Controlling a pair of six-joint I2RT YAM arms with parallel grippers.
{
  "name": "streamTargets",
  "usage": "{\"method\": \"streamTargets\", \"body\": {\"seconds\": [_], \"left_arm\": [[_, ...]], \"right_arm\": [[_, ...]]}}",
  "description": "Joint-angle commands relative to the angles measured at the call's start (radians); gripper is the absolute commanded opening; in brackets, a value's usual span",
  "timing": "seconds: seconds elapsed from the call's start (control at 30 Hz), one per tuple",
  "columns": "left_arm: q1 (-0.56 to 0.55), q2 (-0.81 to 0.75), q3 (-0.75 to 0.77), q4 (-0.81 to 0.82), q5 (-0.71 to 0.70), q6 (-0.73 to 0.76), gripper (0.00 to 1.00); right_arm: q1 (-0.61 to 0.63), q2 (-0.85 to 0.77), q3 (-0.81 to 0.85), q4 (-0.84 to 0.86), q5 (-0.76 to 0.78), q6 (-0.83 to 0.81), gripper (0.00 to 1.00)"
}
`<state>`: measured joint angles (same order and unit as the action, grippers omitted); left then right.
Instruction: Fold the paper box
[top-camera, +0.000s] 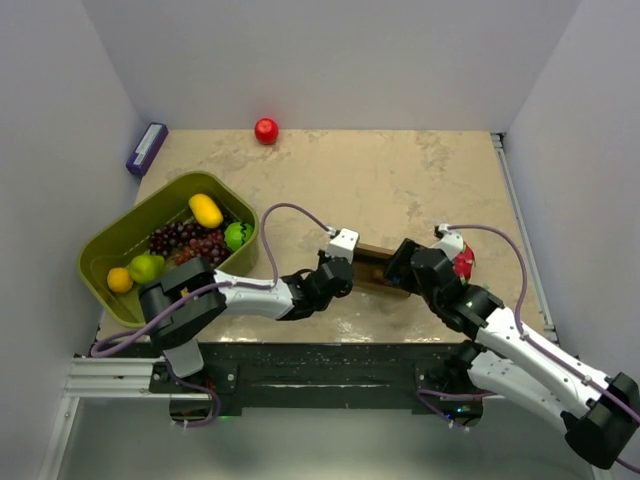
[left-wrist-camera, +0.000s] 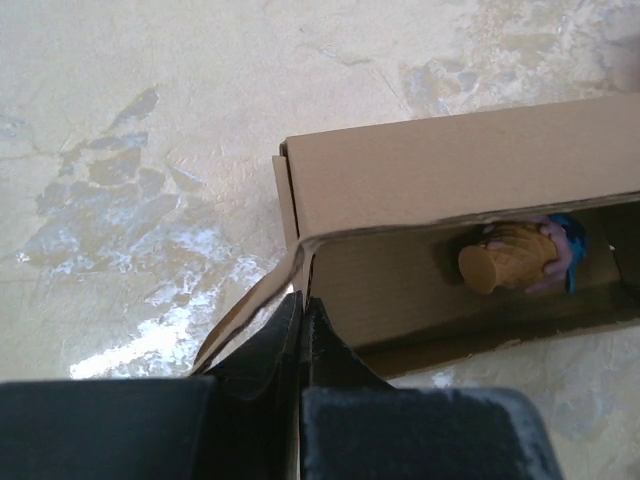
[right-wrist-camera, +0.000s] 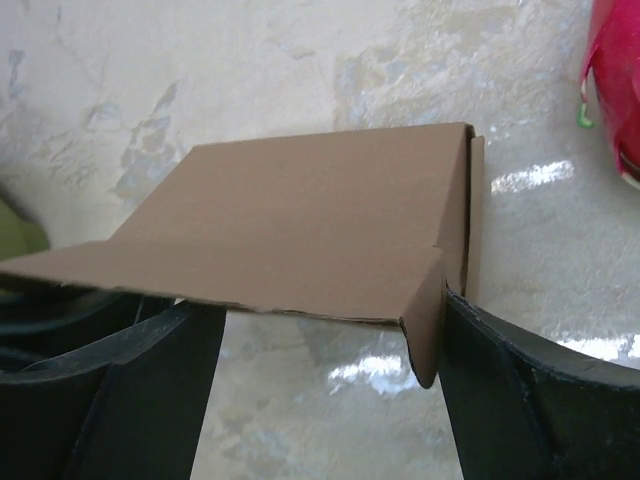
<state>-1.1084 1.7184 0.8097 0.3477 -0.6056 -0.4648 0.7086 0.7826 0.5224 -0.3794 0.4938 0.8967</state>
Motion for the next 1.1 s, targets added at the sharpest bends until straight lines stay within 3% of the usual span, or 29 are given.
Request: {"method": "streamTargets", "body": {"seconds": [0.0,0.3,0.47,0.6,0.87,1.07], "left_arm": [[0.013,0.05,0.032,-0.13,-0.068,0.067,0.0],[0.036,0.064,0.051,-0.131,-0.056,0.107,0.0],[0.036,0.049,0.054,-0.13,-0.037,0.129,0.0],[0.033,0.004,0.046,-0.127,-0.013,0.15,0.01],[0.028,-0.101,0.029,-0.133,0.0,0.169,0.24],[0.028,-0.183,-0.013,-0.156,0.029,0.17,0.44]], "right_arm": [[0.006,-0.022,0.09,-0.168,-0.133,0.031,0.85],[0.005,-0.155,0.2,-0.263,-0.356,0.011,0.82],[0.006,-0.2,0.275,-0.236,-0.351,0.019,0.8],[0.005,-0.186,0.283,-0.194,-0.252,0.022,0.79],[0.006,-0.092,0.239,0.013,-0.048,0.033,0.75],[0.005,0.007,0.197,0.111,-0.027,0.042,0.74]]}}
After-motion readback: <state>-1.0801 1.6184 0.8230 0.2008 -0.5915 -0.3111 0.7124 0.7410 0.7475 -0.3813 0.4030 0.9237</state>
